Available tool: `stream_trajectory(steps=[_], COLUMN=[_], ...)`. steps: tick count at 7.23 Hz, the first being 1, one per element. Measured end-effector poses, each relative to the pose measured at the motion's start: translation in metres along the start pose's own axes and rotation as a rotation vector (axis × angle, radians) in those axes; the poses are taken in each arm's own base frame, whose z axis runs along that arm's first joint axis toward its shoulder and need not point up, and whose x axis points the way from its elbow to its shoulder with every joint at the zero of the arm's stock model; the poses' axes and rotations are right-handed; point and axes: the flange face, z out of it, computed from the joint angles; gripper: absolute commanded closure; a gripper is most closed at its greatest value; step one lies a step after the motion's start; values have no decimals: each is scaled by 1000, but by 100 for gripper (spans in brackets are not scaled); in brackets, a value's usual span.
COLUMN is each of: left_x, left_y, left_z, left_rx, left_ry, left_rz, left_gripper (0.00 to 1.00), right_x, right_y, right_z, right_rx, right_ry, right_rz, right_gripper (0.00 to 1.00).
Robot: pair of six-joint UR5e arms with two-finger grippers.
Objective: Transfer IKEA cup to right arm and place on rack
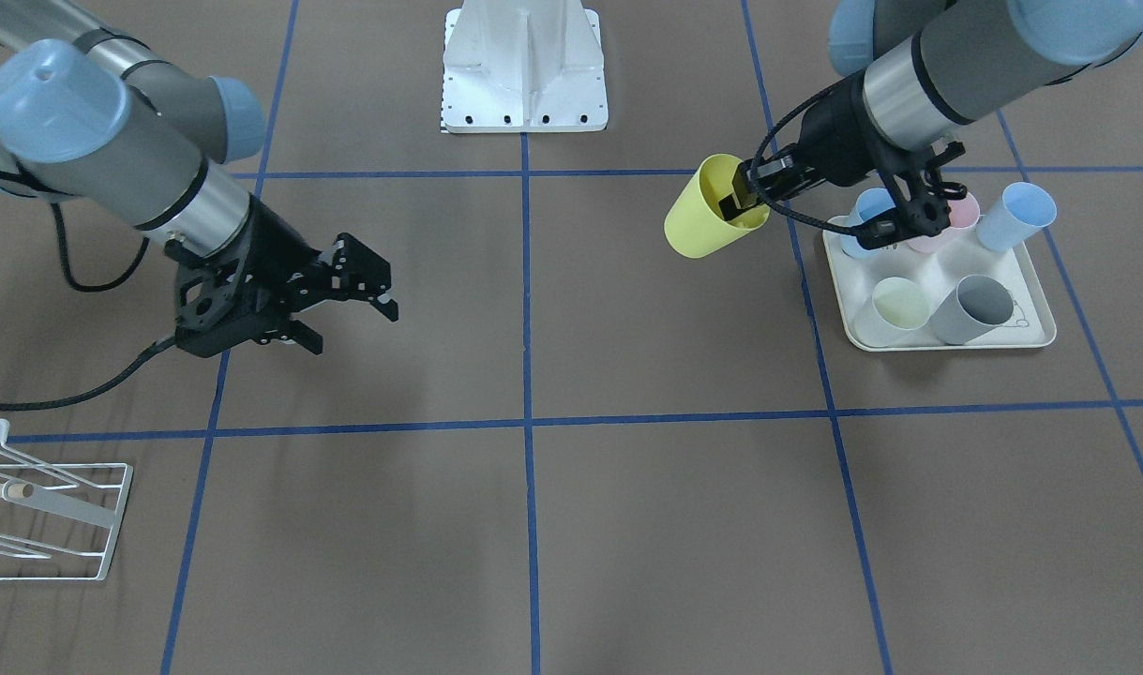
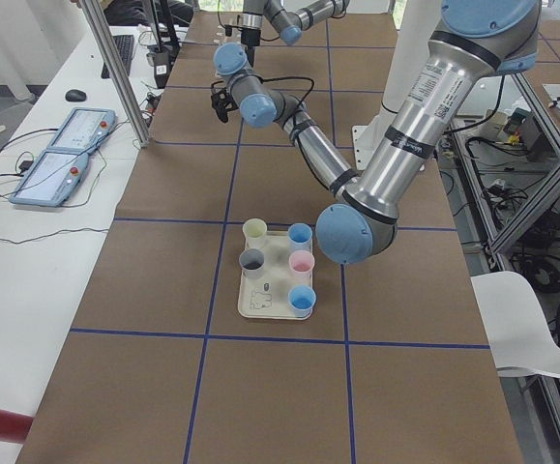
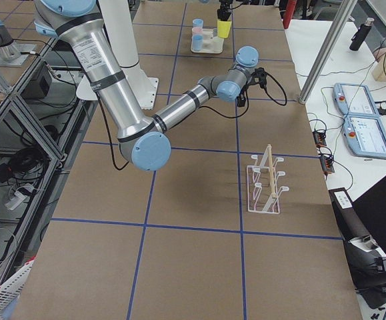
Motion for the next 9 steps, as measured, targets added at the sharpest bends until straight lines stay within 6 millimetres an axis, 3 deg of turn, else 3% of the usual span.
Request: stream_trajectory(steps=[2,4,7,9], left_x=[13,25,37,46], left_y=[-3,4,14,31], left_z=[16,18,12,12], left_rx=[-16,-21,1,15], left_ry=[9,33,152,309], left_rz=[22,-24,-129,-171], left_gripper=[100,100,100,100], right_x=[-36,-63,-86,-92], right_y=[28,31,32,39], right_z=[15,8,-12,-25], right_rx=[87,93,122,131], right_ry=[-133,-225,-395,-530], right_rz=[117,297,400,400], right_gripper=[1,2,2,2])
